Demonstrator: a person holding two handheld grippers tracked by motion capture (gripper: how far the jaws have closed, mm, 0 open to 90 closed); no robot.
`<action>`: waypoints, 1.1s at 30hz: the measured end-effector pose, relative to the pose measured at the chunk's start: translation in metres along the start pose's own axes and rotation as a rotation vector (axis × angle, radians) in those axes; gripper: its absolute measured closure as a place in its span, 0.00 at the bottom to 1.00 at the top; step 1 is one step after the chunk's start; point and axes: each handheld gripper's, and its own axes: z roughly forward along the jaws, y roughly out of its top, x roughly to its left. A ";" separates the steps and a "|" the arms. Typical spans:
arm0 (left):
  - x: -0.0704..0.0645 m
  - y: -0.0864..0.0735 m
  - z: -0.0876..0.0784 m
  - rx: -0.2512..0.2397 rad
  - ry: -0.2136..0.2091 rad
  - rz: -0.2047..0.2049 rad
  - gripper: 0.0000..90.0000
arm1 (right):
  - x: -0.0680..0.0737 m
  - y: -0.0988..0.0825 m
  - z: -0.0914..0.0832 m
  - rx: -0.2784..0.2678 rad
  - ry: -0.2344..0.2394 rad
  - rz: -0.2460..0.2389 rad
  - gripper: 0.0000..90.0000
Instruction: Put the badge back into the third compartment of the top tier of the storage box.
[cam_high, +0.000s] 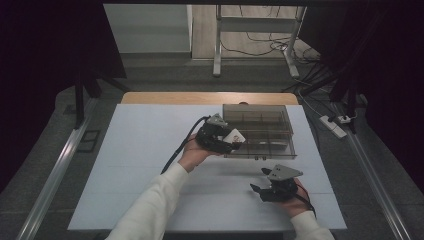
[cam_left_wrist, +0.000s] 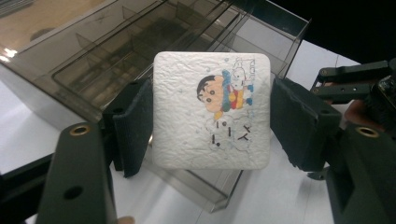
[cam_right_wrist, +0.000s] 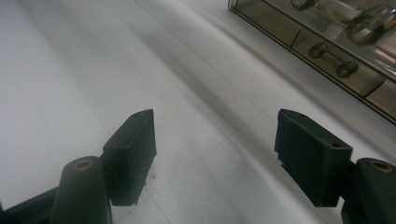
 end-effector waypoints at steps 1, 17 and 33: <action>-0.001 0.001 0.001 -0.001 -0.001 -0.001 0.37 | 0.000 0.000 0.000 -0.001 -0.001 0.000 0.32; -0.010 0.018 0.021 0.019 -0.026 0.017 0.37 | -0.001 0.000 -0.002 -0.009 -0.002 0.004 0.32; -0.014 0.026 0.035 0.040 -0.032 0.022 0.37 | 0.000 0.000 -0.001 -0.005 0.000 0.000 0.32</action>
